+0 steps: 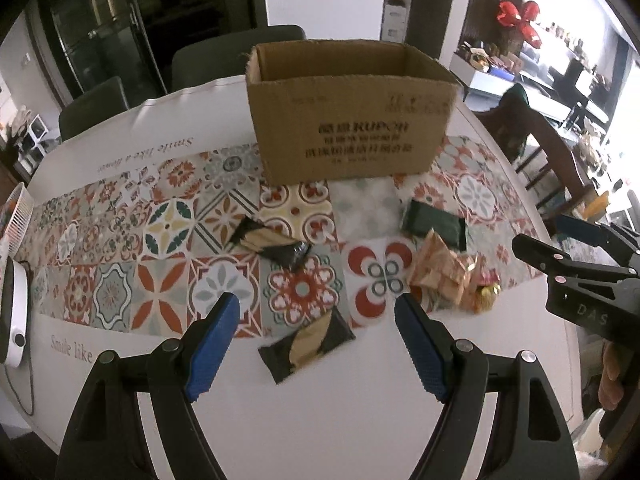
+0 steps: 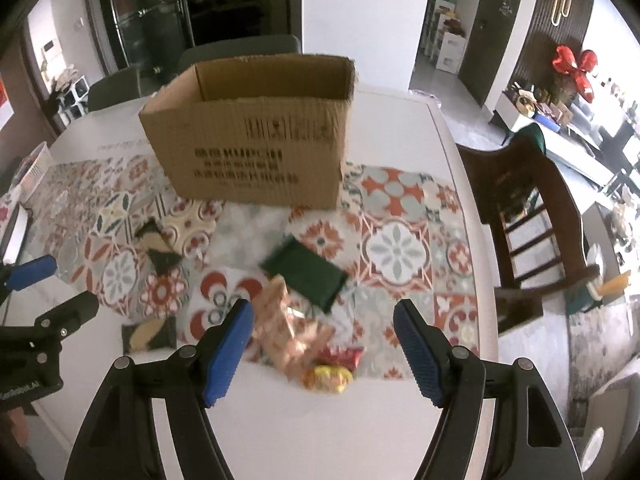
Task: Organize snacks
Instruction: 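Move both tools back toward the remaining snacks on the runner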
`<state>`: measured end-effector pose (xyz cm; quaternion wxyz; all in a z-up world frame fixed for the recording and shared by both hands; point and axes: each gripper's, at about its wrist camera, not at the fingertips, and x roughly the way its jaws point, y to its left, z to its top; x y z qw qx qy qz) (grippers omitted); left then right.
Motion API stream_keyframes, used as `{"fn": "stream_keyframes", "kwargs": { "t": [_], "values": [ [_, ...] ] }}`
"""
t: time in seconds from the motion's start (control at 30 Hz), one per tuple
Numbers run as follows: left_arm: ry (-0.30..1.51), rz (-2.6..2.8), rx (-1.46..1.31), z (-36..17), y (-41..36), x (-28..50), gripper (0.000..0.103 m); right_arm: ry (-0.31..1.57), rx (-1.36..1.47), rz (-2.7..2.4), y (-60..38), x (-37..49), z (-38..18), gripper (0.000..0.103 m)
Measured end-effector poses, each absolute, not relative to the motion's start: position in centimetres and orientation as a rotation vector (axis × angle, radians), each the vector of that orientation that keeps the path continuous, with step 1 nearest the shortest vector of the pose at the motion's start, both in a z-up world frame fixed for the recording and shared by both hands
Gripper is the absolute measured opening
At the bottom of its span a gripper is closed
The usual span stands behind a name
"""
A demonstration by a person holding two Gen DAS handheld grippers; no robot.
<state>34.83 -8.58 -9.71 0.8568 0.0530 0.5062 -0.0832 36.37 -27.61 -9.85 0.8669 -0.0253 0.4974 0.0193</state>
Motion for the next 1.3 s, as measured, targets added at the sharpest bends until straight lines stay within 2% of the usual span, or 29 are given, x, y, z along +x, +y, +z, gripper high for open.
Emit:
{"fn": "stream_keyframes", "kwargs": {
  "t": [0.37,0.97,1.3],
  "values": [
    [1.003,-0.185,0.158,-11.6,-8.6,30.9,0.08,1.025,-0.037,0.039,-27.6,32.4,-12.2,0.073],
    [0.977,-0.295,0.464,-17.0,-8.6,31.1,0.079,1.029,-0.557,0.206,-21.4,33.3,-16.5,0.073],
    [1.063,-0.439,0.533,-19.7,-9.3,34.4,0.075,1.022,-0.71,0.289,-19.7,35.7,-19.2,0.073]
  ]
}}
